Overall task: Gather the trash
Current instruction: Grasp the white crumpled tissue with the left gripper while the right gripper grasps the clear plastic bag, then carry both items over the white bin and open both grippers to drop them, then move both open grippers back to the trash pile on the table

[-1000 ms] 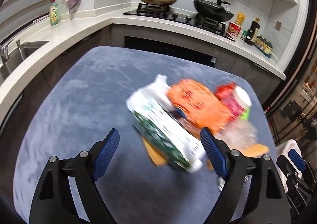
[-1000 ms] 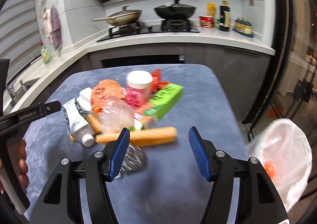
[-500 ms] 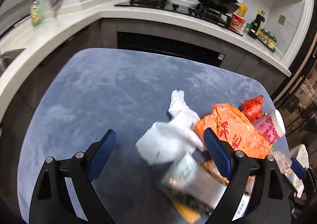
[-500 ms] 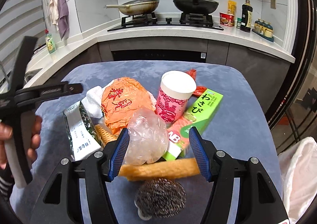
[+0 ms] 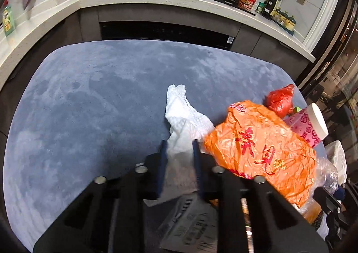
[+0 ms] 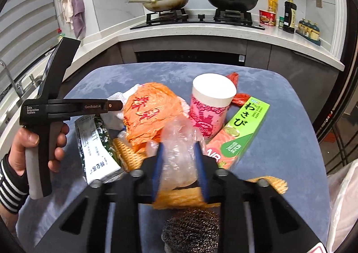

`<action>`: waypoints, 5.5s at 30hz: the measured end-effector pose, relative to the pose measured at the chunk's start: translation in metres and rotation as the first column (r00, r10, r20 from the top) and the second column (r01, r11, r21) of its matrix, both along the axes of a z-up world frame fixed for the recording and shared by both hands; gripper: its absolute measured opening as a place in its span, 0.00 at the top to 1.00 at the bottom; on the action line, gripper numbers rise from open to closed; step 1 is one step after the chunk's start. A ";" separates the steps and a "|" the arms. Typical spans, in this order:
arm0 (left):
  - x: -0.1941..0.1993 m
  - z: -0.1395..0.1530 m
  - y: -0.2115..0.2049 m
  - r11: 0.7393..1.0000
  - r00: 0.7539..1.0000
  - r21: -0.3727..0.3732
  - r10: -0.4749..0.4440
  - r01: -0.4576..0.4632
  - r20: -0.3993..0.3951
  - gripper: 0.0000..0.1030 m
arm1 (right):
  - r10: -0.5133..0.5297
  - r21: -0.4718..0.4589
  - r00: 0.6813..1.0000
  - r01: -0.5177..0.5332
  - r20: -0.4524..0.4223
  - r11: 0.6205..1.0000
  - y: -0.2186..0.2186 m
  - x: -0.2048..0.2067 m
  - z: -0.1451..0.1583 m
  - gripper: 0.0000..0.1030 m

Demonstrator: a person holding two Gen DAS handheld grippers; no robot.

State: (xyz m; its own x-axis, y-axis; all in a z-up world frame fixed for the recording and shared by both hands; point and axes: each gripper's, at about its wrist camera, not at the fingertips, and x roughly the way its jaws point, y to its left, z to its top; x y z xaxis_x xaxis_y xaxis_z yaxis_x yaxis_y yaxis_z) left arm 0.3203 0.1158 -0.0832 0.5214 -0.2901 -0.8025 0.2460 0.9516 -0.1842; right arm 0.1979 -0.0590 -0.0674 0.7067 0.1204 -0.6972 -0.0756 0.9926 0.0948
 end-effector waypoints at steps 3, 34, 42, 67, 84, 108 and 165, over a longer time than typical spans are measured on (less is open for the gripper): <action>-0.010 0.008 -0.001 1.000 1.000 0.003 0.013 -0.013 0.025 0.91 | 0.012 0.000 1.000 -0.012 0.006 1.000 0.001 -0.005 0.003 0.93; -0.195 0.186 -0.093 0.987 0.942 -0.106 -0.083 0.123 0.326 0.92 | -0.276 0.089 0.907 0.262 0.317 0.961 -0.140 -0.167 0.125 0.96; -0.238 0.182 -0.168 0.958 0.927 -0.110 -0.223 0.266 0.300 0.92 | -0.431 0.112 0.848 0.418 0.309 0.902 -0.212 -0.225 0.118 0.96; -0.308 0.154 -0.358 0.859 0.849 -0.085 -0.475 0.504 0.230 0.92 | -0.627 0.166 0.742 0.605 0.235 0.778 -0.339 -0.312 0.085 0.96; -0.299 0.130 -0.402 0.856 0.847 -0.052 -0.498 0.514 0.185 0.92 | -0.624 0.176 0.755 0.599 0.202 0.782 -0.356 -0.294 0.071 0.96; -0.276 0.118 -0.411 0.875 0.869 -0.061 -0.465 0.480 0.169 0.65 | -0.621 0.174 0.757 0.596 0.203 0.784 -0.363 -0.268 0.070 0.63; -0.192 0.084 -0.078 0.978 0.965 -0.012 0.208 -0.208 0.162 0.14 | -0.220 0.095 0.970 0.211 0.101 0.973 -0.139 -0.147 0.033 0.44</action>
State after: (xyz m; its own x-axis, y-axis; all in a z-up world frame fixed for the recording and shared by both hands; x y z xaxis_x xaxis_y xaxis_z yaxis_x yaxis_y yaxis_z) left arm 0.1283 0.0383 0.0011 0.6929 -0.1575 -0.7036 0.0687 0.9858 -0.1530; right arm 0.0507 -0.1978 -0.0339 0.7944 0.0112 -0.6074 0.1243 0.9757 0.1805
